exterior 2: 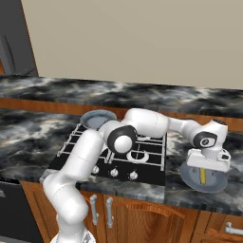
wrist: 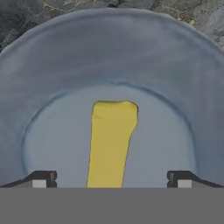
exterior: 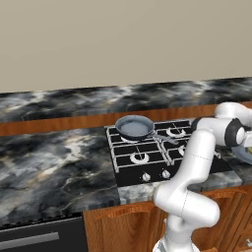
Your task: Pick up the butter stick and place it in the pan. Then turn on the burner for the pan.
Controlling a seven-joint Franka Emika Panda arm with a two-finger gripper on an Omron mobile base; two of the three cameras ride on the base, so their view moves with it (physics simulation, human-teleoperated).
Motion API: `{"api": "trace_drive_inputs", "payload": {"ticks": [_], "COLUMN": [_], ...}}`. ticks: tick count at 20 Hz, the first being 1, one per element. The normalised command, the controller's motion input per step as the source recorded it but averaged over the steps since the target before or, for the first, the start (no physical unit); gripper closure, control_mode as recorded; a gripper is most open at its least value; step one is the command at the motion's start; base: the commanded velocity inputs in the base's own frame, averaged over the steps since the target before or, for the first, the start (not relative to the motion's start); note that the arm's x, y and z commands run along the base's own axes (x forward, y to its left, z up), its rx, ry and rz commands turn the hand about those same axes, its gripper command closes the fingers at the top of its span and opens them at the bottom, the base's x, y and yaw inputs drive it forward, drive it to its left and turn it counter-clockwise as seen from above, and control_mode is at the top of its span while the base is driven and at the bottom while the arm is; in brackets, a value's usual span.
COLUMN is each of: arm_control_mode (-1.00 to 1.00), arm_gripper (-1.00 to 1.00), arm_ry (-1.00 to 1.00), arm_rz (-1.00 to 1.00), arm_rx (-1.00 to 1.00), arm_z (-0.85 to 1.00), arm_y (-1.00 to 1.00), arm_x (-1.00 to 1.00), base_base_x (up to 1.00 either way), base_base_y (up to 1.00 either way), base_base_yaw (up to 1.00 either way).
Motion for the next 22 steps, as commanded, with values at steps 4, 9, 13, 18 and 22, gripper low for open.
{"api": "trace_drive_inputs", "payload": {"ticks": [4,9,13,18,22], "arm_control_mode": [-1.00,-1.00,-1.00,-1.00,-1.00], "arm_gripper": [-1.00,-1.00,-1.00,-1.00,-1.00], "arm_ry": [0.00,0.00,0.00,0.00,0.00], "arm_rz": [0.00,0.00,0.00,0.00,0.00], "arm_rx": [0.01,0.00,0.00,0.00,0.00], "arm_z": [-0.10,-0.08,-0.11,-0.21,-0.26], "arm_y": [0.00,0.00,0.00,0.00,0.00], "arm_x": [0.00,0.00,0.00,0.00,0.00], "base_base_x": [0.00,0.00,0.00,0.00,0.00], "base_base_y": [0.00,0.00,0.00,0.00,0.00], "base_base_yaw": [0.00,0.00,0.00,0.00,0.00]}}
